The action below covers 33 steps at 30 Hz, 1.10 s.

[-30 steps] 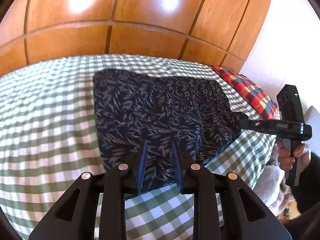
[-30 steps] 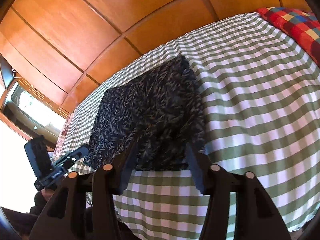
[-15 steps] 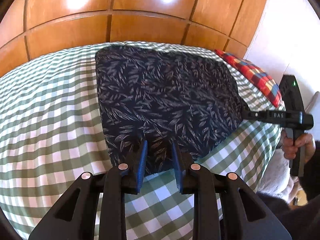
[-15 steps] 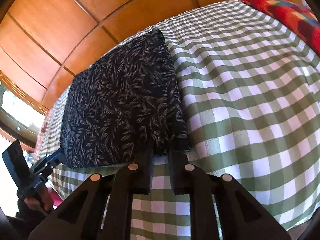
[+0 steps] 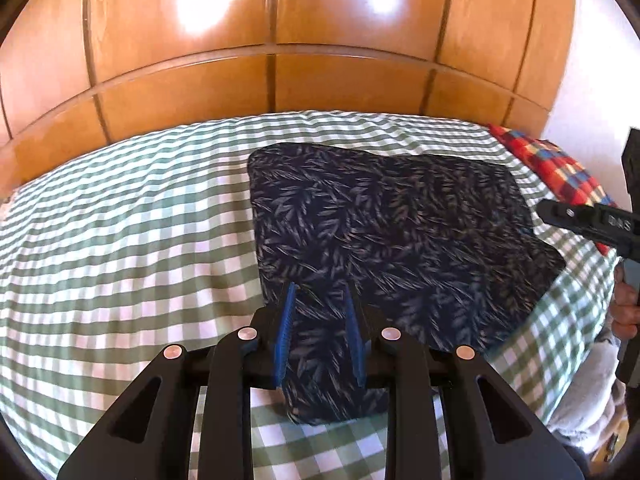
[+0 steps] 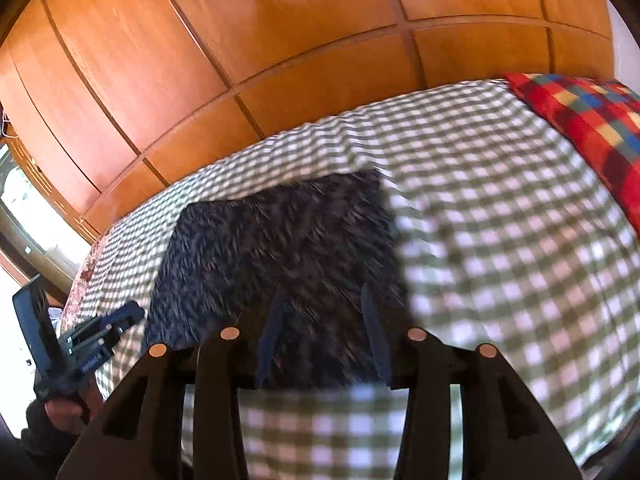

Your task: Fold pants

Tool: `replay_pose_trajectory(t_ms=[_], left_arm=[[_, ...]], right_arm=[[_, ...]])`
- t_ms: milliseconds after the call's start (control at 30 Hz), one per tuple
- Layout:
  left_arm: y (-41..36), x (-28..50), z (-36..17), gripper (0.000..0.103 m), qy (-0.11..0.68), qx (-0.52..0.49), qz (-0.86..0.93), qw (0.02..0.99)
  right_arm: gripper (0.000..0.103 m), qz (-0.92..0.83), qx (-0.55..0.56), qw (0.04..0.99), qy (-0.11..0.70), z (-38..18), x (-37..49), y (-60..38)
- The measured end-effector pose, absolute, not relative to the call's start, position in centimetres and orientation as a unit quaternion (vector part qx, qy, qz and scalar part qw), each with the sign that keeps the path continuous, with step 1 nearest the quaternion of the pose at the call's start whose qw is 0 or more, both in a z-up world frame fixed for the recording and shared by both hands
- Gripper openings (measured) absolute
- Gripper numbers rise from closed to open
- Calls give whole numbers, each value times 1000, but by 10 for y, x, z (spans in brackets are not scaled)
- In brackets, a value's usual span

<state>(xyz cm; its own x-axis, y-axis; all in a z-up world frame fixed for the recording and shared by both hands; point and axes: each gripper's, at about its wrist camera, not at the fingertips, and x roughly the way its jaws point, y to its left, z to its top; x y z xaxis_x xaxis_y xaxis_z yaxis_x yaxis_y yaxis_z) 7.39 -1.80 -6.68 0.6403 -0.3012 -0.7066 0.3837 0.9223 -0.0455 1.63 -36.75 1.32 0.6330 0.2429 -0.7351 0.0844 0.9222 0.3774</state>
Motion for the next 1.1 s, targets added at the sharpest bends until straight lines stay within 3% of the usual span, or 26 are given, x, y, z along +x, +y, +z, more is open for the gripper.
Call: replay_pose_trajectory(t_ms=[767,1100], left_arm=[[-31,91,-83,23,400,71,-170,898],[-31,93,-88,26,405,55,-175,896]], right_arm=[[46,-75,202,857,468,-39,92,-393],[41,-66,175,869,457,-44,105,-391]])
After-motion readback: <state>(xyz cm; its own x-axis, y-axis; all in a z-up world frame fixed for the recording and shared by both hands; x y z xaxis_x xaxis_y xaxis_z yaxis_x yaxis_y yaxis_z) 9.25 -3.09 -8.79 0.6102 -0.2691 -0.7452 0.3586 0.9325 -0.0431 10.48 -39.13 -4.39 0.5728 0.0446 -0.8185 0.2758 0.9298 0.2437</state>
